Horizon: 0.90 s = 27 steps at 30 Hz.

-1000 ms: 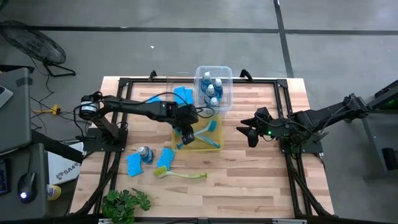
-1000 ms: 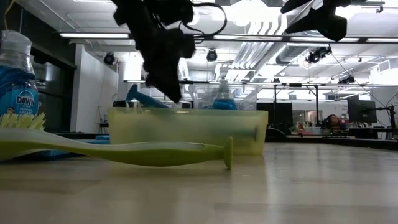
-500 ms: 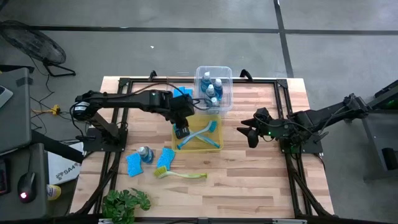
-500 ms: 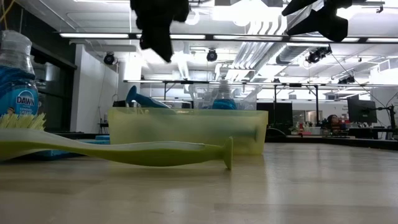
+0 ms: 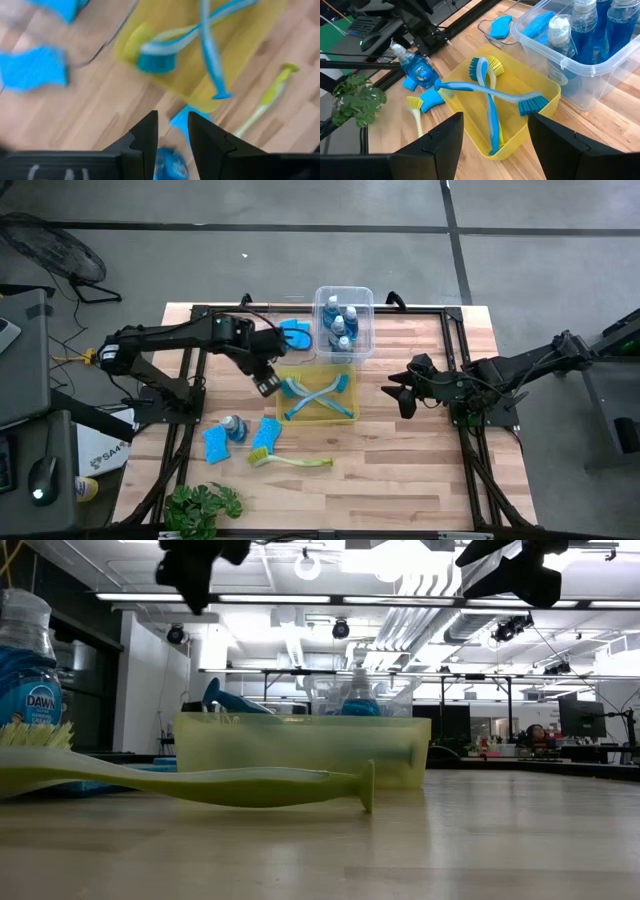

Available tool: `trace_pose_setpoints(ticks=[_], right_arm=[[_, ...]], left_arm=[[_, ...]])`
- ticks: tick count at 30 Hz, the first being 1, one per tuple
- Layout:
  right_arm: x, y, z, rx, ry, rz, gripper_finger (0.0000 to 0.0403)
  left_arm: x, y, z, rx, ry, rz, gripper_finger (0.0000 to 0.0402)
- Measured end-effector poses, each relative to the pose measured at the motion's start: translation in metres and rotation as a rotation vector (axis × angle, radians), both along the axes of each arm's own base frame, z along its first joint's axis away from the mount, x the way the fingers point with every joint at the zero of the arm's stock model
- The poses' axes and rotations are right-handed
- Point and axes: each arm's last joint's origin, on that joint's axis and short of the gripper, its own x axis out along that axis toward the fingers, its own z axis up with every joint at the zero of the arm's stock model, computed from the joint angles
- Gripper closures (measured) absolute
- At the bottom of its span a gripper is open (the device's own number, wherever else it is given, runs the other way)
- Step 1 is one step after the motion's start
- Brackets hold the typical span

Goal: Pick & Place Kitchen Sink Supplies
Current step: Put the blue dishwasher liquid into the white bin

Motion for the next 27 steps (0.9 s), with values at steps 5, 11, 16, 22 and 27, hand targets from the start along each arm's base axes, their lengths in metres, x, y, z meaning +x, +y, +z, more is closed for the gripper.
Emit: trace_pose_setpoints(ticks=[5,11,16,22,27], right_arm=[[0.000,0.000,0.000,0.006,0.003,0.010,0.0187],[0.000,0.001,0.000,0.026,0.010,0.046,0.0187],[0.000,0.002,-0.001,0.028,0.014,0.058,0.0187],[0.000,0.002,-0.001,0.031,0.022,0.067,0.0187],[0.000,0.002,-0.001,0.017,0.029,0.085,0.0187]], left_arm=[[-0.015,-0.002,-0.001,-0.020,0.116,0.094,0.0298],[-0.031,-0.018,0.005,0.047,0.156,0.183,0.0298],[-0.048,-0.035,0.019,0.066,0.059,0.244,0.0298],[-0.073,-0.062,0.033,0.067,-0.085,0.333,0.0298],[-0.084,-0.087,0.036,0.073,-0.165,0.350,0.0298]])
